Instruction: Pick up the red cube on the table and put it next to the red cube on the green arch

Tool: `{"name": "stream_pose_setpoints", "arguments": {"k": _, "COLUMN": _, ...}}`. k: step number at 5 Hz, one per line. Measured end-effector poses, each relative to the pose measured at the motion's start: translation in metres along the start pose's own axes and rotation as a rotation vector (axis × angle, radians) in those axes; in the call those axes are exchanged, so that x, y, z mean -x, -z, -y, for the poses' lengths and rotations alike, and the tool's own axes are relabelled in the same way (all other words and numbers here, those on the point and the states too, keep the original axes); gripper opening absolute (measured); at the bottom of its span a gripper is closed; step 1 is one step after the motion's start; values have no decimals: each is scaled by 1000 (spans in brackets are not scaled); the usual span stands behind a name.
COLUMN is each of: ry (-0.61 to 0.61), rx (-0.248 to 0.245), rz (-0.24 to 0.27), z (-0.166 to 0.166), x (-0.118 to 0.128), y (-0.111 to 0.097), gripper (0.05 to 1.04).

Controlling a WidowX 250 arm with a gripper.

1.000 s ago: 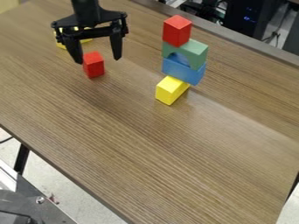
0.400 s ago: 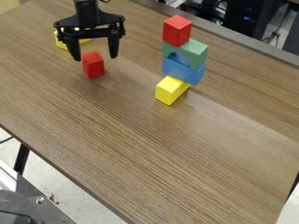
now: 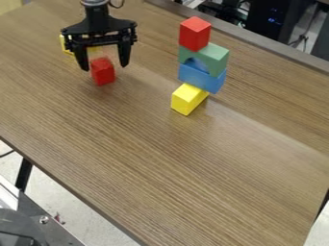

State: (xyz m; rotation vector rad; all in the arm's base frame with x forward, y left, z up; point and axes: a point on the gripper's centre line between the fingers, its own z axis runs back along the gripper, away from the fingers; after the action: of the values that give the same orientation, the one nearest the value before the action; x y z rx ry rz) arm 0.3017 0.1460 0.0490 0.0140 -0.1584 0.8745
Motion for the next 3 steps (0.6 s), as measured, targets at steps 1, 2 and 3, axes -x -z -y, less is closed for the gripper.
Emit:
{"name": "stream_pose_setpoints", "arguments": {"k": 1, "ry": -11, "rx": 7, "rz": 20, "z": 5, "x": -2, "y": 3, "gripper": 969}}
{"name": "stream_pose_setpoints", "arguments": {"k": 2, "ry": -29, "rx": 13, "rz": 42, "z": 5, "x": -1, "y": 7, "gripper": 693}}
{"name": "stream_pose_setpoints", "arguments": {"k": 3, "ry": -31, "rx": 17, "rz": 56, "z": 9, "x": 0, "y": 8, "gripper": 555}}
